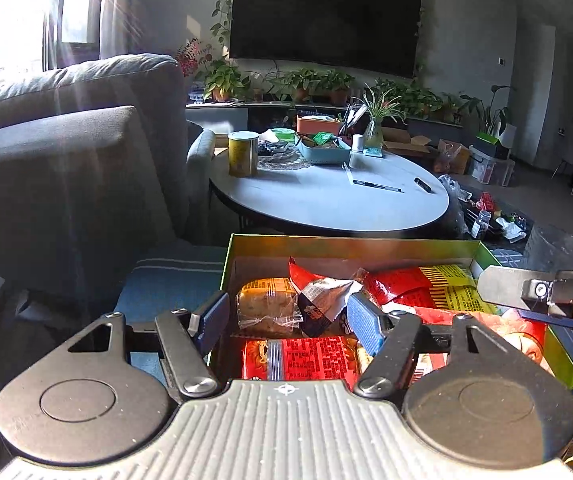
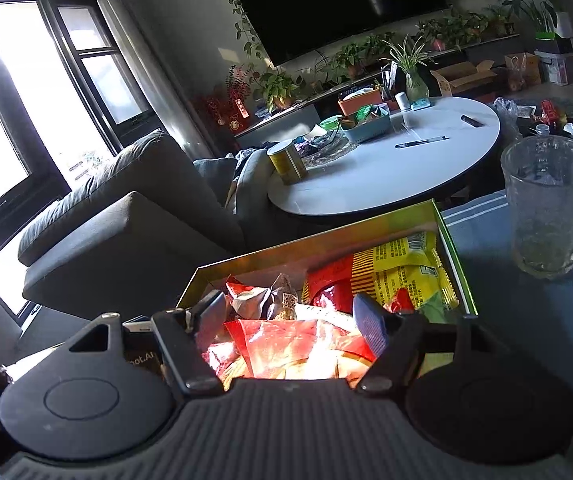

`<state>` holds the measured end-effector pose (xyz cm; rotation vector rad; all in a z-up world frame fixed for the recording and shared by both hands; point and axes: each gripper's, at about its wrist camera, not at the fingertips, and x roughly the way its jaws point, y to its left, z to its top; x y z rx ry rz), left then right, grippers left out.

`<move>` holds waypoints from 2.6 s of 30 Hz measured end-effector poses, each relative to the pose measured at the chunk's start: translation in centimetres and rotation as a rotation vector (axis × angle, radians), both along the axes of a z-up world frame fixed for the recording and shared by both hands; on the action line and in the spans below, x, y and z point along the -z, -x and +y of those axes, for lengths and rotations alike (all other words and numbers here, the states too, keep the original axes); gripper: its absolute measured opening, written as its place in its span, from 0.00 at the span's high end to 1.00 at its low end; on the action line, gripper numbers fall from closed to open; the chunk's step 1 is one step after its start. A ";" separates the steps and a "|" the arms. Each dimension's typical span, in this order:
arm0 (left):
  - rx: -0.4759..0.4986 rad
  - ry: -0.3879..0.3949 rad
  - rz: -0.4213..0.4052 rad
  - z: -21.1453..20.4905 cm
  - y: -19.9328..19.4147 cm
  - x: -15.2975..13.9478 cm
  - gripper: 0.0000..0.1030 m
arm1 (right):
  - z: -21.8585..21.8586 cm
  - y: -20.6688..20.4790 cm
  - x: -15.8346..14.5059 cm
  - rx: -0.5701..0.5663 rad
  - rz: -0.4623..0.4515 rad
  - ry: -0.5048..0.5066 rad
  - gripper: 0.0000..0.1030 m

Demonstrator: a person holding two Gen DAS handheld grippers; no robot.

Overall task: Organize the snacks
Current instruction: 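Open both grippers in the box and withdraw them, then grasp the yellow biscuit packet with the left gripper while the right gripper grasps another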

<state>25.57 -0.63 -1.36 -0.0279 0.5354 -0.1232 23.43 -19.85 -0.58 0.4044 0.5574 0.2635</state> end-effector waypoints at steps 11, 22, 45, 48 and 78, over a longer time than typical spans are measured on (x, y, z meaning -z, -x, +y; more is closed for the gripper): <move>0.048 -0.017 -0.021 -1.5 6.3 -1.8 0.39 | -1.1 4.3 -2.5 -0.026 -0.036 0.087 0.27; 0.128 -0.020 0.047 -4.2 11.6 0.1 0.39 | -5.3 8.9 0.3 0.017 0.073 0.239 0.27; 0.495 -0.112 0.205 -20.4 10.4 5.5 0.33 | -8.1 15.5 6.8 0.051 0.271 0.279 0.24; 0.487 -0.145 0.234 -20.5 10.2 6.3 0.33 | -8.3 15.5 6.8 0.056 0.266 0.269 0.24; 0.147 0.065 0.154 -3.4 14.7 4.2 0.49 | -1.4 15.7 6.9 -0.090 0.224 0.280 0.23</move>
